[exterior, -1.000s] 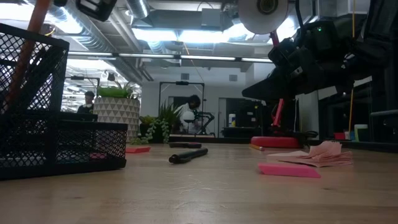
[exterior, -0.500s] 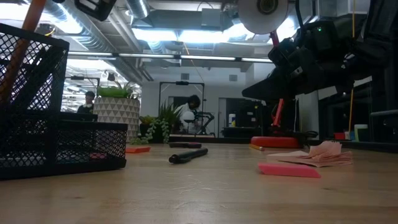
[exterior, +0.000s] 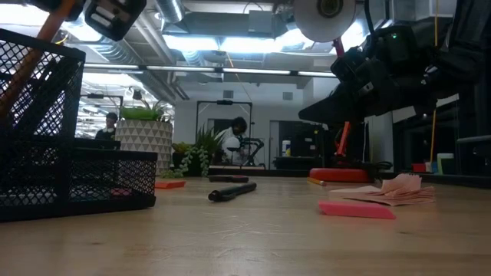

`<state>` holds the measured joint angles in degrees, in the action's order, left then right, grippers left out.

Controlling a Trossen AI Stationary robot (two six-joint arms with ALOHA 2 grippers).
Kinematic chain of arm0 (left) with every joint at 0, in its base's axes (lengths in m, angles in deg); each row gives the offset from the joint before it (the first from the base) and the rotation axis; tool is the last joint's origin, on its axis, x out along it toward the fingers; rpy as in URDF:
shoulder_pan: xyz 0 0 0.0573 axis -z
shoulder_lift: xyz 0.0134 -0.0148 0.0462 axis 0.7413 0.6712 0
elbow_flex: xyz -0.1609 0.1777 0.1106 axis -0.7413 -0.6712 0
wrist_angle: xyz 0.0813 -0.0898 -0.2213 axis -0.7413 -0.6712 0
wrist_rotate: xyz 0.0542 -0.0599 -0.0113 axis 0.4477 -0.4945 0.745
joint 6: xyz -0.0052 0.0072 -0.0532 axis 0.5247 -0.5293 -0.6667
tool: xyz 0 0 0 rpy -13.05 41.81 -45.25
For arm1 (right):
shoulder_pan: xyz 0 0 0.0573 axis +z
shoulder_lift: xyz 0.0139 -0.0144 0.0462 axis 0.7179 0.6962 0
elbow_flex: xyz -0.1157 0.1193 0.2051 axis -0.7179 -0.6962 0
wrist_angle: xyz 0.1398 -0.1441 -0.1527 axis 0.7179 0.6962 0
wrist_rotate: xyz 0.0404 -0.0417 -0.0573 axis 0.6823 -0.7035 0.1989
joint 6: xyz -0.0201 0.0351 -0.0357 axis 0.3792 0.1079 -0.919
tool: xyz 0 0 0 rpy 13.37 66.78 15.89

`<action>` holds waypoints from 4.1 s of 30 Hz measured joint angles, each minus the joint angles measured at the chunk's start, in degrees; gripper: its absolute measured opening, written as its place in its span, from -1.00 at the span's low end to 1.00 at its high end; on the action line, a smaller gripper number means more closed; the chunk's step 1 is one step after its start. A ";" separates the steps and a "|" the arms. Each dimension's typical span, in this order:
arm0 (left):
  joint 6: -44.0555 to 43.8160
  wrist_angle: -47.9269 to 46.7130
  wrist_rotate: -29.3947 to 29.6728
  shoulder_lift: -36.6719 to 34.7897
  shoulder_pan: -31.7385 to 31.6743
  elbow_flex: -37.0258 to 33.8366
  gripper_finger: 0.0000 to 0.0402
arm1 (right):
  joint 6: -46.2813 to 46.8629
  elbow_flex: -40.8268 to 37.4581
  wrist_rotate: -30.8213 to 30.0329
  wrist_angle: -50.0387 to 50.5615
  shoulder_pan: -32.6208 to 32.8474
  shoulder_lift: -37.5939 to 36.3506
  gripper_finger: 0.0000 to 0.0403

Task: Pick and place office supplies into organizer
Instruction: Put the left yellow pencil into the black desk organizer, then put the pink sticky notes into the black desk organizer

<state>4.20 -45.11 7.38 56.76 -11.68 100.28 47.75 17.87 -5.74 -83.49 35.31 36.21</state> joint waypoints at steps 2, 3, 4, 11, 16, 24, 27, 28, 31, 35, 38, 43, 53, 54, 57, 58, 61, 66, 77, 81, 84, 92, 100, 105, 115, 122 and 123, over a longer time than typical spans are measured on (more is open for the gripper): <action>-0.85 -0.36 0.06 0.00 0.00 0.00 -0.90 | 0.00 -0.01 -0.01 0.00 0.15 0.00 -0.96; -1.22 -0.42 0.06 0.01 0.00 0.00 -0.89 | -0.05 -0.01 -0.02 0.00 0.32 0.00 -0.96; -1.52 -0.46 0.08 0.01 0.00 0.00 -0.88 | -0.09 0.01 -0.02 0.00 0.43 0.00 -0.96; -1.76 -0.79 0.47 0.01 0.00 0.00 -0.72 | -0.11 0.01 0.03 -0.02 0.76 0.00 -0.96; -1.76 -0.81 1.46 0.01 0.00 0.00 -0.64 | -0.04 -0.01 0.03 -0.02 0.76 0.00 -0.96; -0.23 -1.90 2.76 -1.08 0.00 0.00 -0.61 | 0.00 -0.01 0.03 0.00 0.76 0.00 -0.96; 0.03 -2.14 4.02 -2.67 0.00 0.00 -0.62 | -0.02 -0.01 0.02 0.00 0.76 0.00 -0.96; 0.48 -2.05 4.43 -3.34 0.00 0.00 -0.62 | -0.04 -0.01 0.03 -0.02 0.76 0.00 -0.96; 2.45 -2.32 7.23 -5.25 0.01 0.00 -0.63 | 0.00 -0.01 0.12 -0.72 0.76 0.00 -0.96; 3.77 -2.92 14.24 -7.06 -0.88 0.00 -0.63 | 0.01 -0.01 1.96 -3.17 0.76 -0.02 -0.96; 3.41 -2.85 15.89 -7.87 -2.81 0.00 -0.64 | 0.13 -0.01 2.10 -3.78 0.76 -0.02 -0.96; 1.25 -2.56 13.87 -7.99 -7.97 0.00 -0.64 | -0.23 -0.01 2.10 -3.90 0.76 -0.02 -0.96; -0.74 -2.96 6.03 -7.99 -22.10 0.00 -0.64 | -2.85 -0.01 2.21 -5.14 0.77 -0.02 -0.96; 0.36 -3.06 5.54 -7.99 -22.85 0.00 -0.65 | -3.27 -0.01 2.49 -5.14 0.96 -0.02 -0.96; 4.45 -3.13 4.75 -7.97 -24.09 0.00 -0.70 | -4.02 -0.01 4.56 -5.12 1.52 -0.02 -0.96; 6.12 -3.13 4.52 -7.97 -24.38 0.00 -0.73 | -4.37 -0.01 4.80 -5.11 1.81 -0.02 -0.96; 9.32 -2.86 5.54 -7.97 -25.38 0.00 -0.84 | -4.87 -0.01 4.76 -5.11 2.24 -0.02 -0.96; 6.63 -3.05 6.46 -7.97 -28.63 0.00 -0.98 | -4.92 -0.01 4.66 -5.09 2.80 -0.02 -0.96; 7.82 -3.42 6.13 -7.92 -31.93 0.00 -0.99 | -6.49 0.01 5.32 -4.14 3.61 -0.02 -0.96; 8.82 -3.39 6.13 -7.92 -31.93 0.00 -0.99 | -6.64 0.03 5.46 -2.87 4.73 -0.02 -0.98; 8.82 -3.39 6.21 -7.92 -31.91 0.00 -0.99 | -7.20 1.60 4.41 1.19 5.75 -0.02 -0.98; 8.84 -3.39 9.15 -7.92 -31.91 0.00 -0.98 | -10.82 15.77 3.06 36.25 6.84 -0.57 -0.99; 8.86 -4.09 9.15 -7.90 -31.87 0.00 -0.99 | -12.44 28.11 1.87 64.25 13.13 -4.56 -0.99; 8.85 -6.51 9.13 -7.90 -31.83 0.00 -0.99 | -8.94 31.62 -8.05 76.76 19.60 -9.55 -0.99; 8.84 -8.65 9.10 -7.90 -31.71 0.00 -0.99 | 2.98 31.44 -16.83 82.13 31.21 -11.43 -0.99; 8.21 -9.05 9.10 -7.90 -31.71 0.00 -0.97 | 4.24 31.40 -18.00 84.00 32.59 -10.18 -0.91; 8.21 -9.07 9.10 -7.90 -31.71 0.00 -0.97 | 4.18 31.40 -18.01 84.49 32.58 -9.91 -0.87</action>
<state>12.41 -54.17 16.48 48.86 -43.40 100.28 51.92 49.27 -23.74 1.01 67.89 26.30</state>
